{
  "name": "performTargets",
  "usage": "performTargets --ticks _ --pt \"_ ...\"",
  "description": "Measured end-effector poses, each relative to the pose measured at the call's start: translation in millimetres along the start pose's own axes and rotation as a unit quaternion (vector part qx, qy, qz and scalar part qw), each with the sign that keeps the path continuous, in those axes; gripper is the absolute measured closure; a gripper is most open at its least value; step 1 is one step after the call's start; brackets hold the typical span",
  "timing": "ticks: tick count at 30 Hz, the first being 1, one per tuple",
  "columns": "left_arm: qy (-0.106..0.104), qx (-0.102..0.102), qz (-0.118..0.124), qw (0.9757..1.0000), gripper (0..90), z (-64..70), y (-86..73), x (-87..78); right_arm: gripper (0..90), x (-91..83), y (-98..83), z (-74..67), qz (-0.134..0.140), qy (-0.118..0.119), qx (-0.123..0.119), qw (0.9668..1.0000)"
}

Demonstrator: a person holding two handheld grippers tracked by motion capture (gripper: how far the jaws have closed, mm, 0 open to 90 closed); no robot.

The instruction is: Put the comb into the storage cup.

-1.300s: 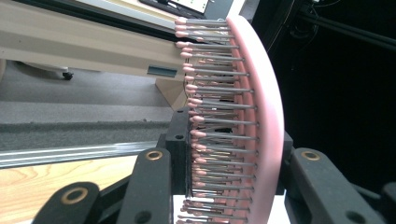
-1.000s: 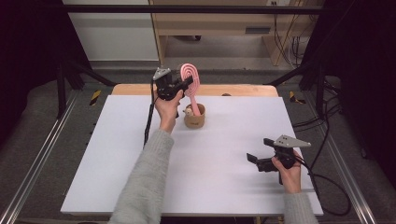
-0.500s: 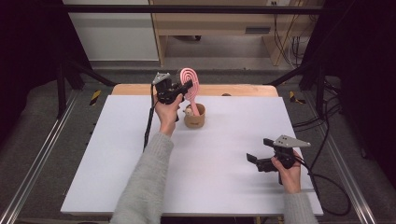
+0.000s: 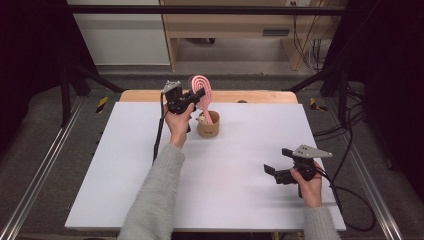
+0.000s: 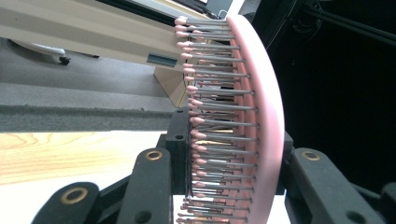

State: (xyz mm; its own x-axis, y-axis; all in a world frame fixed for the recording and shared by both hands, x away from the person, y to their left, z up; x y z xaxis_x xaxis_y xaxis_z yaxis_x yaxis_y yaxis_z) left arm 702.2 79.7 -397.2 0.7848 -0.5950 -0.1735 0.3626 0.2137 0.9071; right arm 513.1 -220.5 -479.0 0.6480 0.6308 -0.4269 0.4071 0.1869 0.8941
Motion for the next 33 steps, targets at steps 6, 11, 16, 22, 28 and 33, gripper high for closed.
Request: performTargets --ticks 6,11,16,22,28,33 --pt "-0.002 -0.004 0.004 1.0 63.0 -3.2 -1.5 -2.3 0.4 0.2 0.0 0.1 0.0 0.0 -0.001 1.0" --pt "-0.001 -0.008 0.008 0.9999 62.8 -6.6 -2.1 -4.4 0.4 0.0 0.1 -0.1 0.0 0.0 -0.001 1.0" --pt "0.006 -0.01 0.008 0.9999 62.3 -12.7 -1.7 -6.5 0.4 0.4 0.2 -0.3 0.0 0.0 0.0 1.0" --pt "0.014 -0.015 0.007 0.9998 61.7 -18.6 -1.6 -7.9 0.4 0.6 0.1 -0.3 0.0 0.0 -0.001 1.0" --pt "0.022 -0.013 0.007 0.9997 61.0 -22.4 -1.6 -9.7 0.4 0.4 0.3 -0.4 0.001 0.001 -0.001 1.0" --pt "0.03 -0.009 0.004 0.9995 60.0 -26.5 -1.8 -12.2 0.4 0.7 0.4 -0.5 0.001 0.001 -0.001 1.0"
Point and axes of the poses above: each handheld gripper's, and its own axes: x roughly forward along the jaws, y roughly out of its top, z roughly to its right, the point moved 7 cm from there along x, roughly forward along the jaws
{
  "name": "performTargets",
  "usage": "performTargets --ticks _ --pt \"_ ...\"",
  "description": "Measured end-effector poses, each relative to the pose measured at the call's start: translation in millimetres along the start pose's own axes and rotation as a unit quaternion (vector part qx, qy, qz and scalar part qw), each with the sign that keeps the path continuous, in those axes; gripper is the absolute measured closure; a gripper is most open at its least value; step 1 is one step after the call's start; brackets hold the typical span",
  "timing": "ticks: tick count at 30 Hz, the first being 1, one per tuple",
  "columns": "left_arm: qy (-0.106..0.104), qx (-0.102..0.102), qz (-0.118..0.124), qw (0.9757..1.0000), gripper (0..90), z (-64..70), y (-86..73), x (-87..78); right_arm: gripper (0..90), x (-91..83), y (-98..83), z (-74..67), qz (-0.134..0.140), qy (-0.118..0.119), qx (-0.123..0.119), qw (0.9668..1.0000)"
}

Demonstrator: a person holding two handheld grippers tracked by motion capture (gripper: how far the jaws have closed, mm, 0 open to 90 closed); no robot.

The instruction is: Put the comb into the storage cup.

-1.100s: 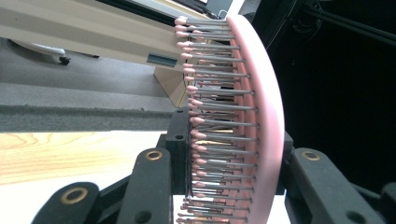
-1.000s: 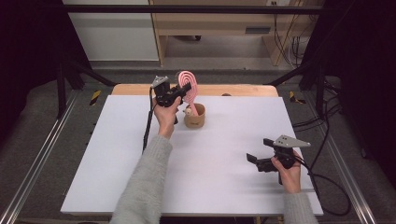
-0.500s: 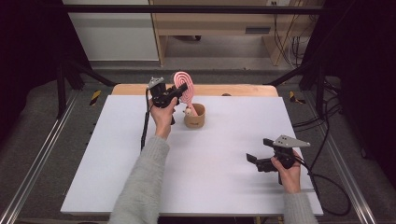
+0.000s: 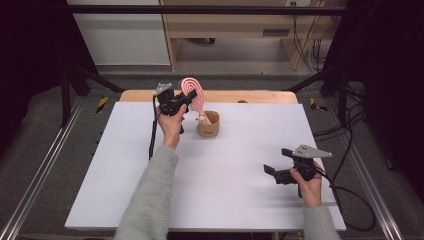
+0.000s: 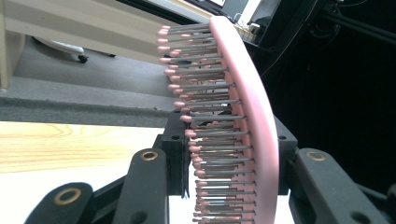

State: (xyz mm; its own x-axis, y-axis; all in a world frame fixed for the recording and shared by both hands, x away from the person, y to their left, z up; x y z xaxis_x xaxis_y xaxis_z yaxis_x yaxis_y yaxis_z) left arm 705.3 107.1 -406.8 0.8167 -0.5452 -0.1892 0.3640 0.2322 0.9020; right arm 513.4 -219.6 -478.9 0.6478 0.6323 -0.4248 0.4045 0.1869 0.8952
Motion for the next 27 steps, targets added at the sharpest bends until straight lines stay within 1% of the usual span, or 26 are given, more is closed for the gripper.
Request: performTargets --ticks 9,14,18,21,24,25,27 --pt "0.007 0.002 -0.005 1.0 58.9 -5.9 -0.9 -3.0 0.4 -0.1 0.4 0.0 0.0 0.0 -0.002 1.0" --pt "0.005 0.003 -0.008 0.9999 58.6 -6.1 -1.3 -3.4 0.4 0.0 0.3 -0.1 0.0 0.0 -0.002 1.0" --pt "0.007 0.008 -0.012 0.9999 57.1 -6.9 -1.4 -4.1 0.4 -0.2 0.4 0.0 0.001 0.0 -0.002 1.0" --pt "0.009 0.009 -0.017 0.9998 52.8 -8.2 -1.8 -4.8 0.4 -0.2 0.5 -0.1 0.0 0.0 -0.002 1.0" --pt "0.008 0.016 -0.017 0.9997 51.1 -8.2 -2.4 -6.4 0.4 -0.2 0.9 -0.6 0.001 0.001 -0.001 1.0" --pt "0.008 0.019 -0.018 0.9996 49.4 -8.1 -2.6 -6.8 0.4 -0.2 0.8 -0.7 0.001 0.001 -0.001 1.0" --pt "0.011 0.026 -0.022 0.9994 43.4 -8.5 -2.7 -7.8 0.4 0.0 0.7 -0.5 0.0 0.0 -0.001 1.0"
Point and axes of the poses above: each handheld gripper's, and its own axes: x roughly forward along the jaws, y roughly out of its top, z roughly to its right, the point moved 7 cm from there along x, roughly forward along the jaws
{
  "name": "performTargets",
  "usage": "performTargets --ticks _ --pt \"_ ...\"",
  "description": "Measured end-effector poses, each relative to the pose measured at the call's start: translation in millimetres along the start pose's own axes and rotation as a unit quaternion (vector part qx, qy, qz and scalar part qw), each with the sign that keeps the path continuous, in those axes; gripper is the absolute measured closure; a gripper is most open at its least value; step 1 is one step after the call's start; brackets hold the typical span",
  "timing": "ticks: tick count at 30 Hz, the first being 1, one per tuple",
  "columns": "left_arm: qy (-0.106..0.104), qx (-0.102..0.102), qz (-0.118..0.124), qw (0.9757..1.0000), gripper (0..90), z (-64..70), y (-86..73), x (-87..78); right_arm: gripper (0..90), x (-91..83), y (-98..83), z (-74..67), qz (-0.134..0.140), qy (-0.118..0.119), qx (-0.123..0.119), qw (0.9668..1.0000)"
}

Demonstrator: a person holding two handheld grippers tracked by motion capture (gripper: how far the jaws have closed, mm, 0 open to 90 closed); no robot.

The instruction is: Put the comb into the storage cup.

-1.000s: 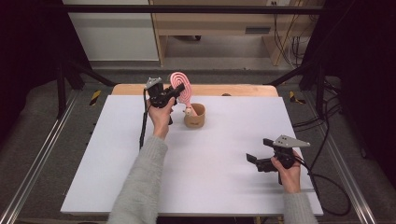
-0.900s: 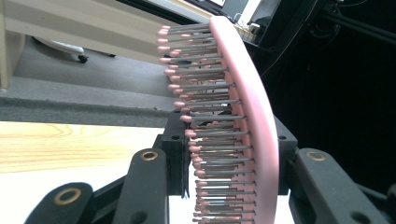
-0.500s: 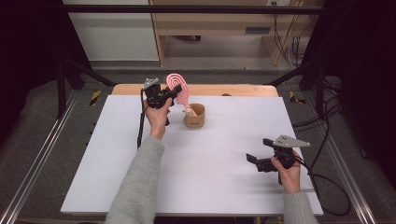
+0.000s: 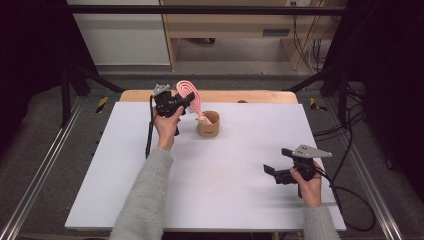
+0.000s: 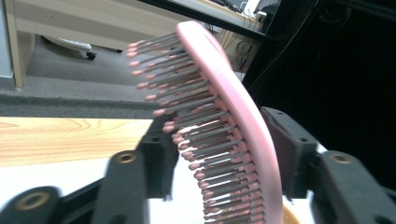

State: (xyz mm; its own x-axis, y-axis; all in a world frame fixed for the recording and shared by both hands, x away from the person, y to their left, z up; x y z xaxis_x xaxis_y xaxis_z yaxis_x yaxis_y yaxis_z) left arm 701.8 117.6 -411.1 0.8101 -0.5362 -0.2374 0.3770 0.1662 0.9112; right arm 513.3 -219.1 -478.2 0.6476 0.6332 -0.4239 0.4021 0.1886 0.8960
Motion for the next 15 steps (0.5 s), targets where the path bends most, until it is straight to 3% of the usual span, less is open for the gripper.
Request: performTargets --ticks 15 --pt "-0.006 0.02 -0.013 0.9997 16.9 -6.0 6.0 -18.4 0.4 0.0 0.7 -0.7 0.0 0.0 -0.002 1.0"
Point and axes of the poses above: each handheld gripper's, and its own axes: x roughly forward along the jaws, y roughly out of its top, z roughly to its right, the point moved 7 cm from there along x, roughly forward along the jaws
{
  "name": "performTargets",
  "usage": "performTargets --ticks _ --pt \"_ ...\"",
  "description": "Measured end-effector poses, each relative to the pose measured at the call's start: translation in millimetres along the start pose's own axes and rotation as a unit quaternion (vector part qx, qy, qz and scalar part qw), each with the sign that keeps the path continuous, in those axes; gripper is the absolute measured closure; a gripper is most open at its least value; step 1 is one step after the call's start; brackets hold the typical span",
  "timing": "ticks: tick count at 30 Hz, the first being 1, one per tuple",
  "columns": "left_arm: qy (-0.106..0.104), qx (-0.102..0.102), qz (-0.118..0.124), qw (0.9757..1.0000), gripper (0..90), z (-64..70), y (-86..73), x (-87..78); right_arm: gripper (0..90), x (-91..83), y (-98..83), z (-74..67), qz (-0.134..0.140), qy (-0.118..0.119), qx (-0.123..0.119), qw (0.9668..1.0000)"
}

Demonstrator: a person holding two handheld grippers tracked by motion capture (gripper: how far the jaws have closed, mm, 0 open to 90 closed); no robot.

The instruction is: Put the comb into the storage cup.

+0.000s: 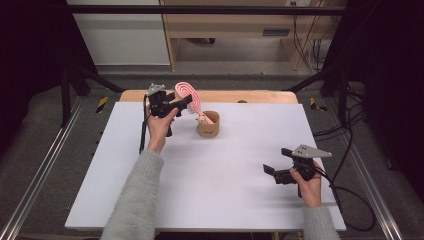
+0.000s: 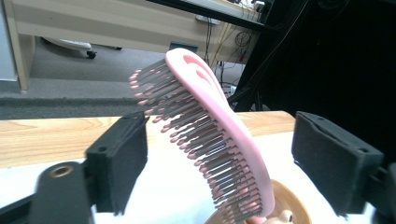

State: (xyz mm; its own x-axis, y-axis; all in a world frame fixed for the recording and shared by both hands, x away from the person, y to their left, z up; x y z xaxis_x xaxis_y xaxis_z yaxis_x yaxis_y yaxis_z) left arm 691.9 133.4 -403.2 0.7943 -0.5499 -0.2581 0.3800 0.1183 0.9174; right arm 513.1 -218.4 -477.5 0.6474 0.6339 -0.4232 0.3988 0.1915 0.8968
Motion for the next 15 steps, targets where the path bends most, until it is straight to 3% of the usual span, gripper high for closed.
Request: performTargets --ticks 8,15 --pt "-0.004 0.033 -0.015 0.9993 7.4 4.5 0.6 -12.9 0.4 -0.3 0.8 -0.7 0.001 0.001 0.0 1.0" --pt "0.0 0.054 -0.017 0.9984 4.2 11.3 3.5 -28.4 0.4 0.0 0.9 -0.8 0.001 0.001 0.0 1.0"
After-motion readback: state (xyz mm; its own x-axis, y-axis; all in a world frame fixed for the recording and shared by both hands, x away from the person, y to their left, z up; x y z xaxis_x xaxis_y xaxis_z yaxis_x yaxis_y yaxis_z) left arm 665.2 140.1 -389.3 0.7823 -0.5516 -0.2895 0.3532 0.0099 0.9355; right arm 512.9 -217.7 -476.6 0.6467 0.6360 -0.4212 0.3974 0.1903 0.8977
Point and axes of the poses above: each handheld gripper's, and its own axes: x roughly forward along the jaws, y roughly out of its top, z roughly to its right, the point moved 7 cm from there along x, roughly forward along the jaws
